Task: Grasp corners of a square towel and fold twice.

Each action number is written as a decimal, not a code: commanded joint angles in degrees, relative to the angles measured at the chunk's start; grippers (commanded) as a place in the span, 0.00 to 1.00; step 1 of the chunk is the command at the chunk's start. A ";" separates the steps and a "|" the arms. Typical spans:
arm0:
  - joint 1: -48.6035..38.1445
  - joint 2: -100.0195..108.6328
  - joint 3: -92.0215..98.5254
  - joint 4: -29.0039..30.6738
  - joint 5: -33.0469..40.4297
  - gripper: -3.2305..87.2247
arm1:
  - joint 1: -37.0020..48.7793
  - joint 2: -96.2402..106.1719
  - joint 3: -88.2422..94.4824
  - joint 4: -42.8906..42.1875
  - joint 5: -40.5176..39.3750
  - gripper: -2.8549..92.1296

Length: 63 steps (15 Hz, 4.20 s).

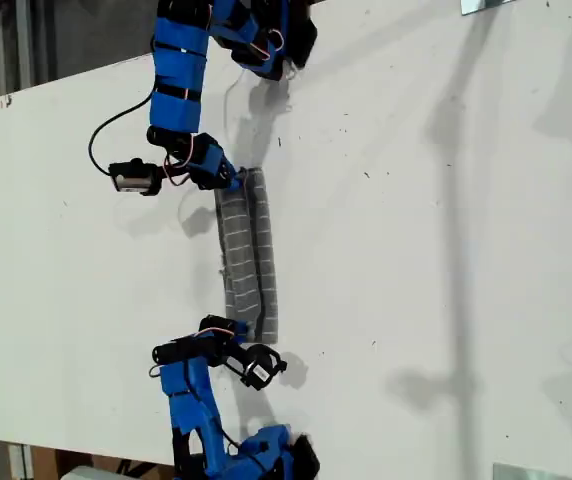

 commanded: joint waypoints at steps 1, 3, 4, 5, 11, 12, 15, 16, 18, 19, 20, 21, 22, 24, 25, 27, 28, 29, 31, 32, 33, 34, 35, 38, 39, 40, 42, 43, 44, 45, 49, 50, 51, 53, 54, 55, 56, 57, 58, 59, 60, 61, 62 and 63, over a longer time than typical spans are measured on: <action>1.41 2.90 0.97 0.62 -0.35 0.03 | -0.70 4.04 2.37 0.26 1.32 0.03; 2.02 2.20 1.41 0.18 -0.53 0.03 | -0.44 5.80 6.33 -1.49 1.76 0.03; 1.67 2.20 1.85 -0.09 -0.35 0.03 | -0.09 6.42 7.21 -1.76 1.76 0.03; 1.49 2.20 1.93 -0.18 -0.26 0.03 | -0.09 6.94 7.82 -2.02 1.76 0.03; -2.90 4.13 2.29 0.88 0.26 0.42 | -0.09 7.65 8.79 -2.72 1.58 0.33; -3.25 5.36 1.58 2.20 -0.18 0.42 | 0.00 8.09 8.70 -2.29 1.49 0.34; -5.10 13.62 8.53 1.14 -1.76 0.46 | 4.04 7.12 8.17 -2.29 -2.37 0.39; -5.19 16.70 13.45 -1.32 -2.55 0.48 | 6.15 3.69 8.53 -3.43 -4.13 0.41; -5.01 22.50 23.03 -6.42 -4.57 0.49 | 9.32 -5.45 8.44 -7.56 -6.06 0.43; -5.01 25.93 27.51 -8.35 -5.80 0.50 | 9.84 -11.16 6.24 -8.79 -7.03 0.44; -5.36 30.23 32.70 -10.81 -6.77 0.50 | 10.02 -16.79 2.64 -9.05 -8.00 0.44; -5.80 35.60 38.76 -14.33 -7.12 0.51 | 10.02 -21.45 -1.14 -8.79 -8.88 0.44; -6.24 40.43 44.38 -17.23 -8.00 0.51 | 10.02 -23.82 -4.22 -7.47 -9.05 0.44; -6.42 47.29 52.65 -19.16 -10.37 0.52 | 9.58 -25.93 -7.56 -5.98 -9.32 0.39; -6.24 50.98 56.51 -20.04 -11.43 0.52 | 9.14 -26.19 -8.00 -5.36 -9.40 0.32; -4.92 58.10 62.14 -20.39 -13.36 0.52 | 10.63 -21.27 -0.97 -6.42 -8.09 0.04; -4.04 60.56 63.81 -20.39 -14.33 0.52 | 12.13 -17.58 4.83 -7.56 -6.59 0.03; -3.34 61.79 64.86 -20.92 -15.03 0.52 | 13.18 -13.27 10.11 -7.73 -3.87 0.03; -2.64 62.05 66.71 -23.29 -15.56 0.52 | 13.97 -1.32 20.48 -7.47 2.55 0.03; -2.64 62.05 67.94 -24.70 -15.47 0.52 | 12.92 6.06 25.84 -7.47 6.68 0.03; -2.72 62.05 69.08 -26.02 -15.29 0.52 | 11.07 13.45 29.88 -6.15 10.81 0.03; -3.08 62.05 69.87 -27.16 -14.94 0.52 | 9.49 21.45 31.99 -2.37 14.41 0.03; -3.69 61.61 70.14 -28.21 -14.33 0.52 | 7.82 29.62 32.26 2.81 17.75 0.03; -4.92 59.24 70.75 -30.85 -13.54 0.52 | 5.89 49.66 24.52 18.90 22.68 0.03; -5.27 58.89 70.75 -31.38 -13.36 0.52 | 5.62 52.12 20.48 20.13 21.18 0.03; -5.89 58.54 70.75 -31.64 -13.10 0.52 | 5.89 51.42 16.70 18.98 18.63 0.03; -6.42 55.63 69.52 -32.26 -12.66 0.52 | 5.19 42.71 9.67 11.87 12.30 0.03; -6.42 54.23 68.91 -32.34 -12.66 0.52 | 4.57 35.16 4.39 9.40 8.96 0.03; -6.24 53.35 68.55 -32.61 -12.57 0.52 | 3.43 26.37 -2.29 7.73 5.98 0.03; -6.33 53.26 68.55 -32.61 -12.48 0.52 | 1.93 16.87 -10.55 6.86 2.99 0.03; -6.33 53.44 68.82 -32.78 -12.22 0.52 | -0.26 -15.47 -41.48 10.02 -3.43 0.03; -6.42 53.53 68.82 -32.78 -12.13 0.52 | -0.44 -21.45 -46.67 10.55 -4.48 0.03; -6.42 53.53 68.91 -32.87 -12.13 0.52 | -0.79 -26.89 -50.89 10.55 -5.89 0.03; -6.33 53.61 68.91 -32.87 -12.22 0.52 | -1.67 -34.63 -55.28 9.40 -8.00 0.03; -6.24 53.61 68.91 -32.87 -12.39 0.52 | -2.11 -36.56 -55.28 8.44 -8.44 0.03; -6.24 53.61 68.99 -32.87 -12.48 0.52 | -2.46 -37.88 -55.28 7.47 -8.61 0.03; -6.24 53.61 68.99 -32.87 -12.48 0.52 | -3.08 -38.50 -55.37 6.15 -9.32 0.03; -6.33 53.61 68.99 -32.96 -12.48 0.52 | -3.52 -38.67 -55.46 4.92 -10.28 0.03; -6.33 53.61 68.99 -32.96 -12.66 0.52 | -4.04 -38.67 -55.55 3.60 -11.69 0.03; -6.33 53.61 68.99 -32.96 -12.66 0.52 | -4.75 -38.58 -55.55 1.67 -13.54 0.03; -6.33 53.53 68.99 -32.96 -12.83 0.52 | -4.83 -38.58 -55.55 0.53 -13.89 0.03; -6.24 53.53 69.08 -32.96 -12.83 0.52 | -4.66 -38.76 -55.55 0.00 -14.15 0.03; -6.24 53.53 69.08 -32.96 -12.83 0.52 | -4.39 -38.94 -55.37 -0.53 -14.15 0.03; -6.24 53.53 69.08 -32.96 -12.83 0.52 | -4.13 -39.02 -54.84 -1.67 -14.15 0.20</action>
